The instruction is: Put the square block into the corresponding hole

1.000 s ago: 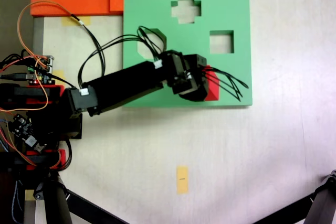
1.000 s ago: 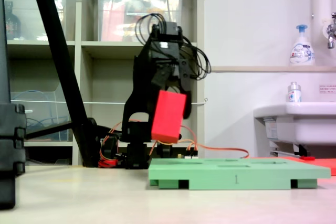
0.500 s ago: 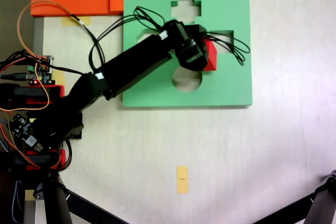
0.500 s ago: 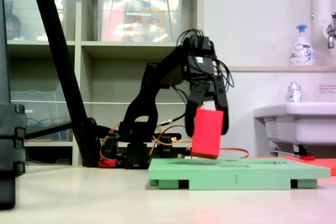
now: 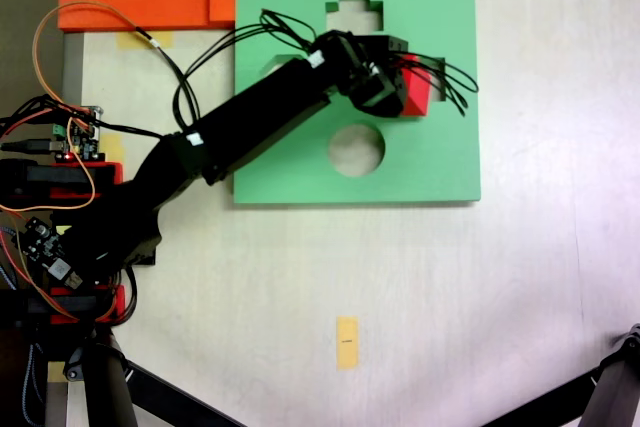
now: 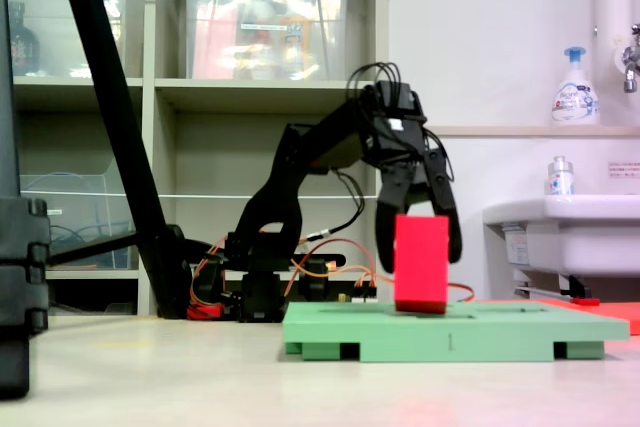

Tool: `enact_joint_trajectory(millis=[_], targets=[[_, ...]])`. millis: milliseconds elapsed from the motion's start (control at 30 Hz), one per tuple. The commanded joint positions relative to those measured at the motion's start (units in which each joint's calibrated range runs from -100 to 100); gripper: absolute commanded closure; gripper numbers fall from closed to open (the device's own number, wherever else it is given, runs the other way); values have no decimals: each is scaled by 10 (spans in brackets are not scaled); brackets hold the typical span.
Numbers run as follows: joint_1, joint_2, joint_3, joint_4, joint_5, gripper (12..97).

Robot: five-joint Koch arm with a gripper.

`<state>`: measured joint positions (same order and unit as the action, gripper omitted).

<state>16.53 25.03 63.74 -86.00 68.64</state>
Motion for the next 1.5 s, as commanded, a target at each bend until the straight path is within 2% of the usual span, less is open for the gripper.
enact_joint_trajectory(millis=[0,1267,1467], targets=[[6,-6,44,72,4,844],[4,100,55,120,-16,825],[-1,117,56,159,-17,685]])
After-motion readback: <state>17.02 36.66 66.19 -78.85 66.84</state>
